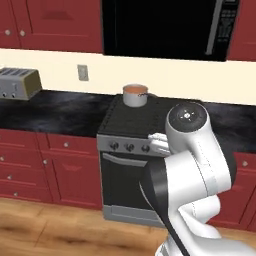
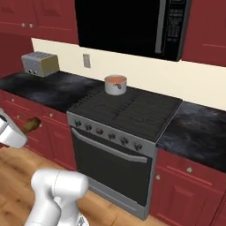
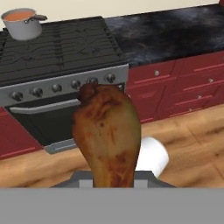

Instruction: Retrieve the chicken drumstick from the fridge and place it on the saucepan with marinade on the stove.

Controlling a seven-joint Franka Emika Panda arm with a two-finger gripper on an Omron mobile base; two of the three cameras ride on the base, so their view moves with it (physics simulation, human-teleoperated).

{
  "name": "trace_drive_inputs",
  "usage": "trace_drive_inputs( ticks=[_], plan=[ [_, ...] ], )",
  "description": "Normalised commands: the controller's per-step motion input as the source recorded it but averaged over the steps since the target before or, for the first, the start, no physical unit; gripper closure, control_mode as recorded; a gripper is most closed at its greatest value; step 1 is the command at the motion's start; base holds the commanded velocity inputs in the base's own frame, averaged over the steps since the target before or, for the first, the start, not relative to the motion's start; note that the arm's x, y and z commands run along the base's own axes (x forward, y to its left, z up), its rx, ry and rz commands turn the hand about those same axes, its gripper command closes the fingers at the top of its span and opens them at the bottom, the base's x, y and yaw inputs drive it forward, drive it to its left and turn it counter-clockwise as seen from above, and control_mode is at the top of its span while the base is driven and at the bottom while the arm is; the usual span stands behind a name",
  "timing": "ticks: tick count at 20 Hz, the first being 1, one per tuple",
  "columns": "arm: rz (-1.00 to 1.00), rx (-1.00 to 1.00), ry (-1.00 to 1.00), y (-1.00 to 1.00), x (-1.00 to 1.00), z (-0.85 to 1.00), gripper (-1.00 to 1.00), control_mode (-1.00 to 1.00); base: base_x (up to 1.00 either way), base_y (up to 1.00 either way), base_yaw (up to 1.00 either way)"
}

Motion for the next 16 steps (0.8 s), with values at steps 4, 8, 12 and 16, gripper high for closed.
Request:
trace_drive_inputs(
  ticks=[4,8,12,16],
  plan=[
    [0.00,0.00,0.00,0.00,0.00,0.00,1.00,1.00,0.29,1.00,-0.01],
    [0.00,0.00,0.00,0.00,0.00,0.00,1.00,1.00,0.25,1.00,-0.15],
    [0.00,0.00,0.00,0.00,0.00,0.00,1.00,1.00,0.11,1.00,-0.36],
    [0.00,0.00,0.00,0.00,0.00,0.00,1.00,1.00,0.18,0.97,-0.57]
  ],
)
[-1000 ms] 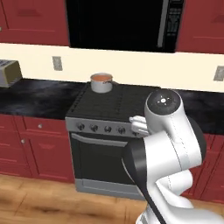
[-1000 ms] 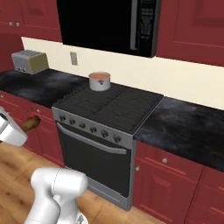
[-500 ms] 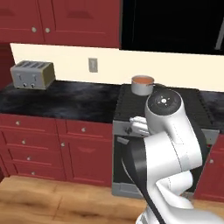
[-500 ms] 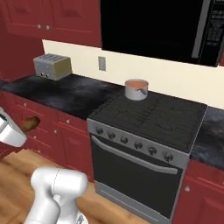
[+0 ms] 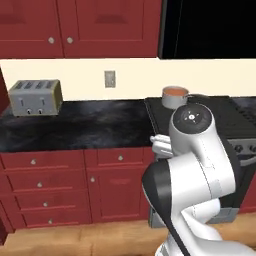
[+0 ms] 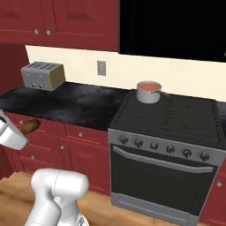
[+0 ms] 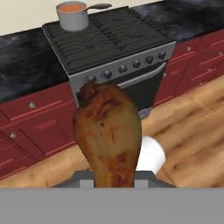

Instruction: Retrieve the chicken drumstick from the fridge and place it on the saucepan with marinade on the stove.

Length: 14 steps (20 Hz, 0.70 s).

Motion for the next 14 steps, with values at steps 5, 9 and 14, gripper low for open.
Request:
trace_drive_inputs(
  ticks=[5,9,14],
  plan=[
    [0.00,0.00,0.00,0.00,0.00,0.00,1.00,1.00,0.36,0.84,-0.63],
    [0.00,0.00,0.00,0.00,0.00,0.00,1.00,1.00,0.47,0.73,-0.60],
    [0.00,0.00,0.00,0.00,0.00,0.00,1.00,1.00,0.68,0.47,-0.35]
  ],
)
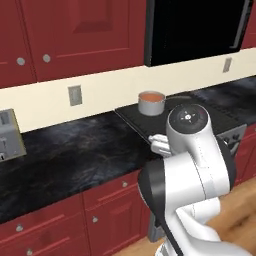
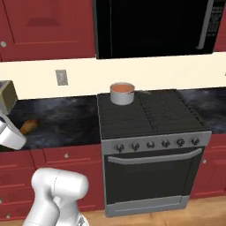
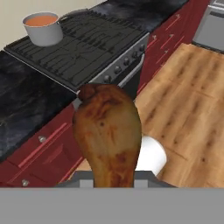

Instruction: Retrieve the chicken drumstick from the fridge and place it on the saucepan with marinade on the stove.

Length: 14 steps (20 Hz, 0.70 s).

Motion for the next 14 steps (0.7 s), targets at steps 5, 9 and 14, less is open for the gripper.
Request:
trace_drive_inputs(
  ticks=[5,9,14],
  plan=[
    [0.00,0.00,0.00,0.00,0.00,0.00,1.00,1.00,0.58,0.13,-0.03],
    [0.00,0.00,0.00,0.00,0.00,0.00,1.00,1.00,0.47,0.00,0.00],
    [0.00,0.00,0.00,0.00,0.00,0.00,1.00,1.00,0.45,-0.10,0.02]
  ],
)
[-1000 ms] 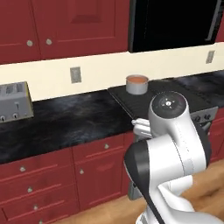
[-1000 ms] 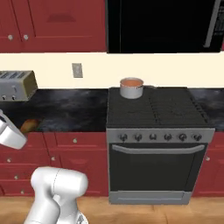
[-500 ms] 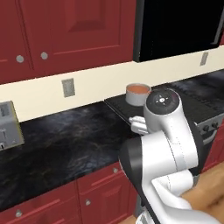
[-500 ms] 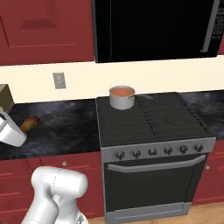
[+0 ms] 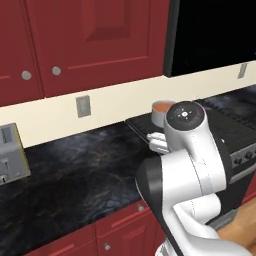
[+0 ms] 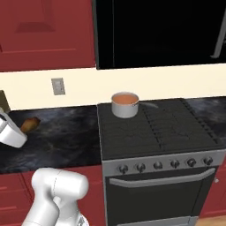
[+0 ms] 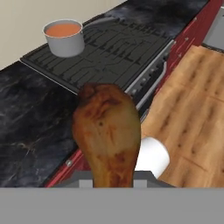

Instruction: Retrieve the chicken drumstick from the fridge and place it on the saucepan with marinade on the stove.

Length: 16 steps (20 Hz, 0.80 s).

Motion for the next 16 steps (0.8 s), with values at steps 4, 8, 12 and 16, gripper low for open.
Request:
trace_drive_inputs(
  ticks=[4,8,12,16],
  plan=[
    [0.00,0.00,0.00,0.00,0.00,0.00,1.00,1.00,0.32,-0.31,0.08],
    [0.00,0.00,0.00,0.00,0.00,0.00,1.00,1.00,0.29,-0.42,0.10],
    [0.00,0.00,0.00,0.00,0.00,0.00,1.00,1.00,0.43,-0.45,0.10],
    [0.00,0.00,0.00,0.00,0.00,0.00,1.00,1.00,0.46,-0.41,0.10]
  ],
)
